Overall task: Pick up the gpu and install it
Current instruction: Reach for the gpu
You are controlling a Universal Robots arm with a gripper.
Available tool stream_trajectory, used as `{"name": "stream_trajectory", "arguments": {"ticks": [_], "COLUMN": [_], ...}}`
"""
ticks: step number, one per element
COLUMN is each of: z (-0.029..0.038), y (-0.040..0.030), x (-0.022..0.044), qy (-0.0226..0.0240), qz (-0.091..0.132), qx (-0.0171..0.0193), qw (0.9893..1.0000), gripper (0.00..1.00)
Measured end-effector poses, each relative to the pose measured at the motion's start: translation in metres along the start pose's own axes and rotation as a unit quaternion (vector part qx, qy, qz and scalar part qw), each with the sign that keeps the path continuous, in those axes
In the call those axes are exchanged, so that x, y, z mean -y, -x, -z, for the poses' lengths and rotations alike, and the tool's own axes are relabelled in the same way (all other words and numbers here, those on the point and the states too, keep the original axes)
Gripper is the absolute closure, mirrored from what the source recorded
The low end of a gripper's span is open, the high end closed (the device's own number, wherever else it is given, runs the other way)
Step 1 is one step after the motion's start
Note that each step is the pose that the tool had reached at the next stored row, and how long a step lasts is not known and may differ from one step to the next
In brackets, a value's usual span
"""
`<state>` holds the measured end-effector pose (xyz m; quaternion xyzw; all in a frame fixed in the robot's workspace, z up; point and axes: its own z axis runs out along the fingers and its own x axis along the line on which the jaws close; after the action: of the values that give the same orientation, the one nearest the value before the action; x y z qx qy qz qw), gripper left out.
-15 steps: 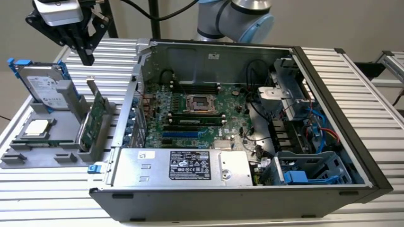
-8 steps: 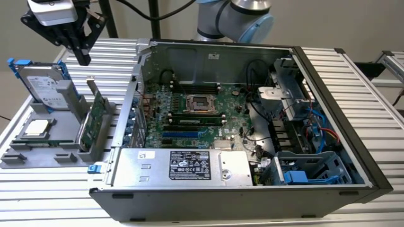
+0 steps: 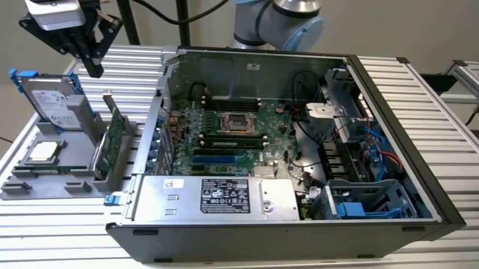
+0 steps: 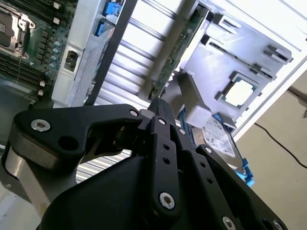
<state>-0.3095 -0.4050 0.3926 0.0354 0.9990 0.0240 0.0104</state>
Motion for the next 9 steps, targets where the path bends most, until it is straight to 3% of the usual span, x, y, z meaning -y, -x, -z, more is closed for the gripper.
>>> {"name": "stream_trajectory", "arguments": {"ticks": [9], "z": [0.0002], "y": [-0.0074], "x": [0.0006], "qy": [0.0], "qz": [0.0], "qx": [0.0], "qw": [1.0], "gripper": [1.0]}}
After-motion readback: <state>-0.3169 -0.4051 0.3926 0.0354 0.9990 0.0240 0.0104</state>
